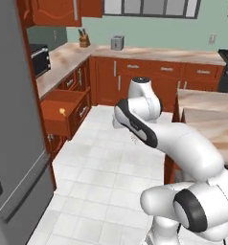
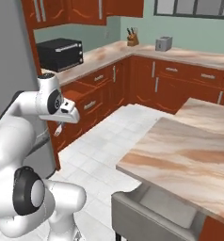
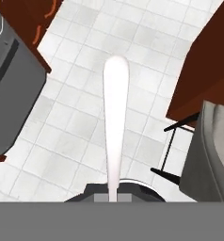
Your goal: Organize the utensils by type. Pick up the wooden spoons from the counter and place them in the open cabinet. Then pick up the metallic utensils from the counter and place them in the open drawer.
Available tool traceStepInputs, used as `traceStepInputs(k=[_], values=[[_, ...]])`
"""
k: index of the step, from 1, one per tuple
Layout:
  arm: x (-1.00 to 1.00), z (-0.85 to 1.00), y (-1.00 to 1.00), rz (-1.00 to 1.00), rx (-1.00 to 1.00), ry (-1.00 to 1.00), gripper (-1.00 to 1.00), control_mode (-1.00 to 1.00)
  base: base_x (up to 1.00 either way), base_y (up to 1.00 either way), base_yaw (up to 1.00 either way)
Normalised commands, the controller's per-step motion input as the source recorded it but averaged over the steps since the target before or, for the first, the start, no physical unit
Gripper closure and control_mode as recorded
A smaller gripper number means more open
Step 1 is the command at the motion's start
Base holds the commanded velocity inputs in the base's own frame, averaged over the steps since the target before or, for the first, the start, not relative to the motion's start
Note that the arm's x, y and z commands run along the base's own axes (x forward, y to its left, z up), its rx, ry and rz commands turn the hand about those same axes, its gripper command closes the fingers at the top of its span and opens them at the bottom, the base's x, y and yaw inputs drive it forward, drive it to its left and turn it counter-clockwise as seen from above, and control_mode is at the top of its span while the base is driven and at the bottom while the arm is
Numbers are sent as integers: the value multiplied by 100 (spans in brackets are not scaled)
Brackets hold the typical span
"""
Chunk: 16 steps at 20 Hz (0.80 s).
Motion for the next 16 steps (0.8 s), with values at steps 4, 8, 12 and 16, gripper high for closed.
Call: traceStepInputs(k=[4,8,12,16], values=[[0,0,0,0,0,0,100,100,76,41,-38],[0,0,0,0,0,0,100,100,80,37,-42],[0,0,0,0,0,0,100,100,70,53,-38],[0,0,0,0,0,0,100,100,25,67,-10]])
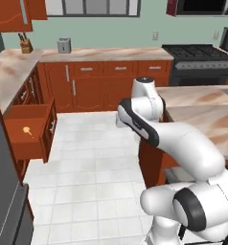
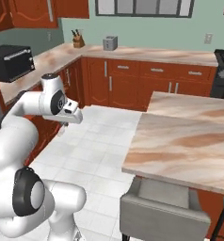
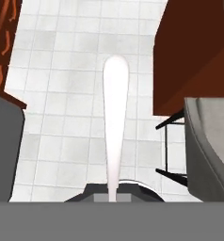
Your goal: Organize the utensils by type. Pick up the wooden spoons from the counter and place them in the open cabinet. Then pick up the metallic utensils from the counter and place them in the open drawer.
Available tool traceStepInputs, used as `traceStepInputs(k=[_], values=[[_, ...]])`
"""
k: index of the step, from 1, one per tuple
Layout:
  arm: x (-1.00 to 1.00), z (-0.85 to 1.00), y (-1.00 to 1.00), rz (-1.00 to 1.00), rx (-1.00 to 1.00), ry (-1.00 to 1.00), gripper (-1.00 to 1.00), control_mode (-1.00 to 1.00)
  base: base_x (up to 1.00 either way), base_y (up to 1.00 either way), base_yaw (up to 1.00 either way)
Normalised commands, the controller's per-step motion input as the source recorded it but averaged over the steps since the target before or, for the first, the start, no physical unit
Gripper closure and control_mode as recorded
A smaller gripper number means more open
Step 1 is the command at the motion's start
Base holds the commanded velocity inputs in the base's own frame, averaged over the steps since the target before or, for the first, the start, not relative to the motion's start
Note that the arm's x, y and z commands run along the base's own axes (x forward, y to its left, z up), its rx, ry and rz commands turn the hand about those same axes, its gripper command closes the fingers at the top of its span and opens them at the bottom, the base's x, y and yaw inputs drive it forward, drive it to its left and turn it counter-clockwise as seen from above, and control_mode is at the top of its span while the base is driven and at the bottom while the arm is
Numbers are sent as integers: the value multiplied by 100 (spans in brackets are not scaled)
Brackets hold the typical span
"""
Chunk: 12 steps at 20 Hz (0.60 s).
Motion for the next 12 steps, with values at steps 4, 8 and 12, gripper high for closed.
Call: traceStepInputs(k=[4,8,12], values=[[0,0,0,0,0,0,100,100,8,72,-8],[0,0,0,0,0,0,100,100,47,44,-9],[0,0,0,0,0,0,100,100,81,0,-13]])
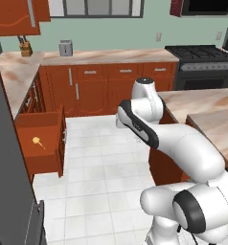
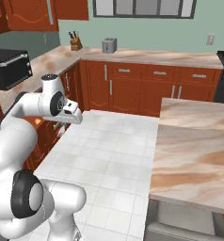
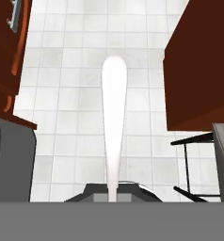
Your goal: Organize the utensils by type. Pick up the wooden spoons from the counter and place them in the open cabinet. Then pick up the metallic utensils from the counter and place them in the open drawer.
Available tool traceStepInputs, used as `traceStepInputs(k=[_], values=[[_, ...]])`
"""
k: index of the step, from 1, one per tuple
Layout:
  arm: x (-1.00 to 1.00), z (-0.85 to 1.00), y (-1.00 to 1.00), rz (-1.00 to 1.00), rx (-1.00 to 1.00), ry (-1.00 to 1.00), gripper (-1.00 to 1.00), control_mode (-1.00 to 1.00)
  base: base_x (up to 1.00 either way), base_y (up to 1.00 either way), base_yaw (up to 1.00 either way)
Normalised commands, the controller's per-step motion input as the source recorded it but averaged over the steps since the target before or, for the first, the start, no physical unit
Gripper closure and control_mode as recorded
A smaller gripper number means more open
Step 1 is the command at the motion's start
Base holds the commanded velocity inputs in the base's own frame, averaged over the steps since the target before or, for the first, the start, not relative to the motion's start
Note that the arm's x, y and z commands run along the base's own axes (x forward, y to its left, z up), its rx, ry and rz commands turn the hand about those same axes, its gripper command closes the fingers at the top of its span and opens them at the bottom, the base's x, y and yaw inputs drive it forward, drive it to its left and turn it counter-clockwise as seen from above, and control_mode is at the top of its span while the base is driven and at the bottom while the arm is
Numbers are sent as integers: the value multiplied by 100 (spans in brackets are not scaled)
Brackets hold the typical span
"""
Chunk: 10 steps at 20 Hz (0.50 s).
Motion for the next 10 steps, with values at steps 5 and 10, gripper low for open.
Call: traceStepInputs(k=[5,10], values=[[0,0,0,0,0,0,100,100,90,1,-1],[0,0,0,0,0,0,100,100,94,7,10]])
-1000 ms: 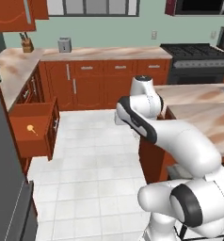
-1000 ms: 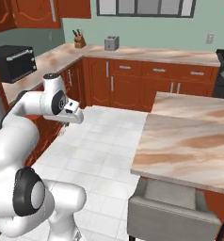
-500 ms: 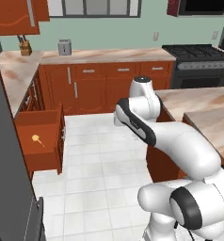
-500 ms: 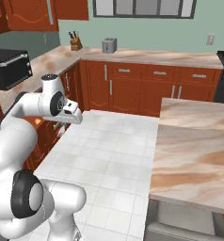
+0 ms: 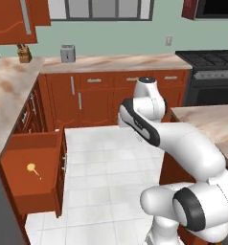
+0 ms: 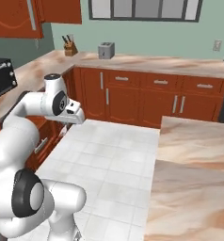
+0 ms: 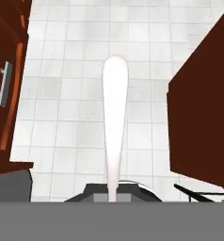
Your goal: Organize the utensils by type. Pick up the wooden spoons from the counter and place them in the open cabinet. Then pick up the metallic utensils from the counter and place them in the open drawer.
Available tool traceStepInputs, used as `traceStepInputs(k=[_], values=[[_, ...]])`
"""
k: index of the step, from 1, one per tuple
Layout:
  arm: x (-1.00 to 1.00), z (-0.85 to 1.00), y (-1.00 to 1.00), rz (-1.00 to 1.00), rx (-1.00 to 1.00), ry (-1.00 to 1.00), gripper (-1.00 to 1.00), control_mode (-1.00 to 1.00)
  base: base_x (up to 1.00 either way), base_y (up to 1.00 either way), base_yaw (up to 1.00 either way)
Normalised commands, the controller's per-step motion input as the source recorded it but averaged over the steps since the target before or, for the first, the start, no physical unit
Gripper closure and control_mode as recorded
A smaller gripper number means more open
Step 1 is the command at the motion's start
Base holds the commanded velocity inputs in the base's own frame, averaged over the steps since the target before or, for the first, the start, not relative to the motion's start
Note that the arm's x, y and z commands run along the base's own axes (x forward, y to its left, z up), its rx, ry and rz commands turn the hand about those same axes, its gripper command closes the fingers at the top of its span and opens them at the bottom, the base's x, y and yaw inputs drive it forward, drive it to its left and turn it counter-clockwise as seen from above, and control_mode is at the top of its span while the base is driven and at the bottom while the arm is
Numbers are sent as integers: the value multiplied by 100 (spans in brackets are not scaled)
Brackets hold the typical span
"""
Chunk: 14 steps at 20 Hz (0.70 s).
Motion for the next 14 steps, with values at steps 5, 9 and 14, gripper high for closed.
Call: traceStepInputs(k=[5,9,14], values=[[0,0,0,0,0,0,100,100,100,0,27],[0,0,0,0,0,0,100,100,100,-1,31],[0,0,0,0,0,0,100,100,99,-4,35]])
